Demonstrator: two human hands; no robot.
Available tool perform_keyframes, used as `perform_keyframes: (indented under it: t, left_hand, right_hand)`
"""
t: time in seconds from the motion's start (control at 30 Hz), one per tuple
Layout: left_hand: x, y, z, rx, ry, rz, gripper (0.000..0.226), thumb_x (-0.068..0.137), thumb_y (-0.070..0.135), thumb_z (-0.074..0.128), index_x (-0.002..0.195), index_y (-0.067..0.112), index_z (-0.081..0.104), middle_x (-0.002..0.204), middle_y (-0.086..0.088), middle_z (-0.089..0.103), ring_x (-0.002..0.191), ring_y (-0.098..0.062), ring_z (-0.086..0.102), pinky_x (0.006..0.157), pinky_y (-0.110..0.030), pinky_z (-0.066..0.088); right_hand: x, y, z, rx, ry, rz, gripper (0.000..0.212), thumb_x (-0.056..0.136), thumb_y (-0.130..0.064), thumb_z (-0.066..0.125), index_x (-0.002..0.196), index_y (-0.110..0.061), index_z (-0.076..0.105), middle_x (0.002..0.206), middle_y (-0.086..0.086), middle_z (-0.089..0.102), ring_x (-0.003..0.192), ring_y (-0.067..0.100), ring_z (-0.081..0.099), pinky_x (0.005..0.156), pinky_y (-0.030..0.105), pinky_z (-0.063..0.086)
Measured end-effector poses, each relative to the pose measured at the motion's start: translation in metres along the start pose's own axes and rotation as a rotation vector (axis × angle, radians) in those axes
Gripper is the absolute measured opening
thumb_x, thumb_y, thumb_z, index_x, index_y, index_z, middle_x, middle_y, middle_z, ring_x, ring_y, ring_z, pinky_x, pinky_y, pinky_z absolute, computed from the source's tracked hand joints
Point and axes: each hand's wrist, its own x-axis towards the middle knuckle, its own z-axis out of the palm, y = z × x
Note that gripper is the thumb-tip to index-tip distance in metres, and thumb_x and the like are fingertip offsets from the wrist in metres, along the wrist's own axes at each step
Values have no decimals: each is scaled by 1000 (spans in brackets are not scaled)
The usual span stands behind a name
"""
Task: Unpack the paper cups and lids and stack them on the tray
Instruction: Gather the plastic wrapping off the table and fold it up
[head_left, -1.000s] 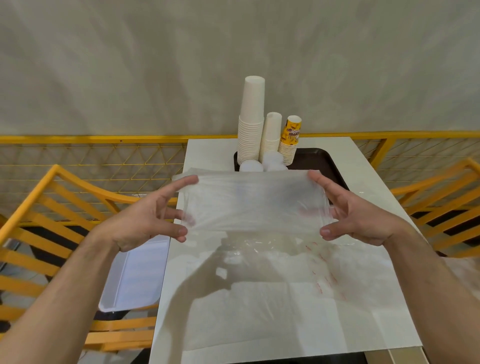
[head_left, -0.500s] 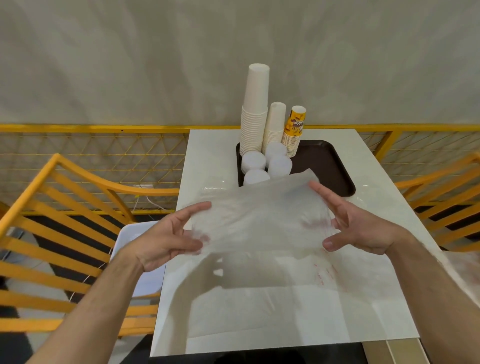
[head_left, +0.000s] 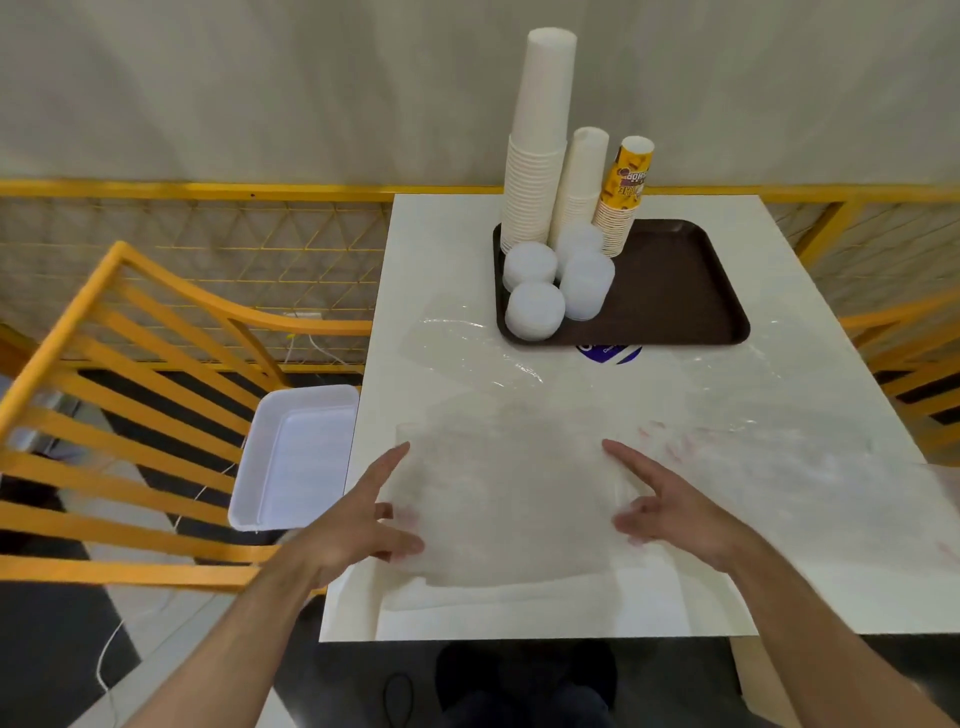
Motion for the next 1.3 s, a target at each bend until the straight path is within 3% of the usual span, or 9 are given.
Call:
perform_keyframes:
  t: [0.1,0.17,0.3,0.43,0.73,0.83,0.9,1.07,1.3]
  left_hand:
    - [0,-8,9,43,35,-22,107,75,0,83,147,53,23,144,20,24,111,-14,47,66,-26,59]
    - [-1,-12,11,61,34,-28,109,76,-1,83,149,50,20,146,18,23,106,-11,47,63,-23,57]
    - [-5,-17,8,99,47,-31,111,75,0,83,152,47,19,149,17,22,107,-12,46,63,-24,57]
    - [-6,-20,9,109,61,-38,110,74,2,84,152,46,20,151,12,25,110,-15,48,64,-26,58]
    - [-1,-29,0,240,85,-72,109,75,8,85,155,39,18,152,15,17,109,-19,53,69,-31,61]
    - [-1,-27,-2,580,348,-12,89,80,27,81,152,31,28,151,8,14,124,-24,46,96,-38,53]
    - [3,-21,10,841,528,146,72,82,32,74,145,29,40,146,1,21,128,-25,36,102,-41,44]
    - [33,-5,56,1195,249,208,79,82,41,66,150,36,26,157,0,9,145,-27,12,114,-41,21]
    - [51,-12,58,1266,148,81,106,73,55,73,155,39,7,164,-2,-11,151,-29,-9,121,-46,5]
  right_hand:
    - [3,5,4,-66,5,53,85,85,-2,75,142,-54,42,85,11,67,79,15,68,75,25,57]
    - [6,7,8,-123,34,55,80,84,-4,77,139,-53,45,97,4,71,81,13,69,76,22,56]
    - [20,10,23,-441,221,-162,67,84,-8,76,135,-41,46,139,-5,47,97,3,55,85,7,43]
    - [29,2,53,-678,209,-253,62,90,-16,65,146,-30,44,145,-8,37,125,20,41,101,22,33]
    - [43,-2,84,-965,130,-145,75,89,-31,61,155,-28,27,155,-6,23,129,24,36,97,32,41]
    - [44,-2,83,-998,136,-148,75,88,-33,61,155,-29,27,154,-7,23,128,24,38,96,33,42]
    - [45,-3,83,-1005,135,-142,75,88,-34,61,155,-29,27,154,-7,23,128,24,38,96,34,42]
    - [44,-7,84,-1026,135,-136,76,86,-35,63,154,-29,30,153,-6,26,127,24,40,97,34,37]
    - [42,-16,84,-1081,148,-139,75,85,-39,64,152,-32,32,149,-6,31,126,22,39,97,36,32]
